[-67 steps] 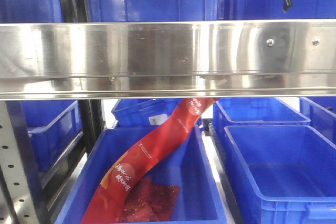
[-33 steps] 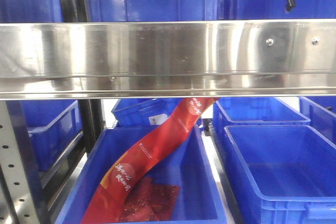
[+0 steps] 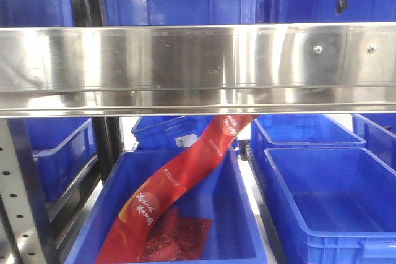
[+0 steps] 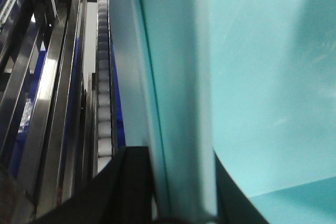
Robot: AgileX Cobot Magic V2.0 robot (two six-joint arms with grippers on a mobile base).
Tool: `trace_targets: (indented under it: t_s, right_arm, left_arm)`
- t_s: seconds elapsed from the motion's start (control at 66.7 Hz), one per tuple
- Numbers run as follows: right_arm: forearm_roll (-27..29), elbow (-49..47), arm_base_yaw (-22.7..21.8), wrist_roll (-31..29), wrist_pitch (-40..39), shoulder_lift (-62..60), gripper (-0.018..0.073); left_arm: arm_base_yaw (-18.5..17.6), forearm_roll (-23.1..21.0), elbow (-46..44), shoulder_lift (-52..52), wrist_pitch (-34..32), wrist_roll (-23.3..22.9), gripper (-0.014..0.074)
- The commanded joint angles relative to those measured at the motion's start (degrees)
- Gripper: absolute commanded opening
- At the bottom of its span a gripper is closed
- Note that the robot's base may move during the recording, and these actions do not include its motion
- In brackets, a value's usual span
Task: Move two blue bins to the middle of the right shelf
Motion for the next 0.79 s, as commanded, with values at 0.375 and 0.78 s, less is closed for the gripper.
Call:
trace_targets:
  t_s: [0.375, 0.78]
  right_arm:
    - [-1.7, -0.2, -0.2, 9.1, 6.7, 5.7, -0.0167]
    - [-1.0, 4.7, -0.2, 10.8, 5.2, 10.0, -0.0167]
  left_arm:
    - [-2.2, -4.4, 6.3, 8.3, -1.4, -0.2, -0.0111]
    - [-2.2, -0.1, 8.2, 12.7, -2.2, -0.2, -0.0111]
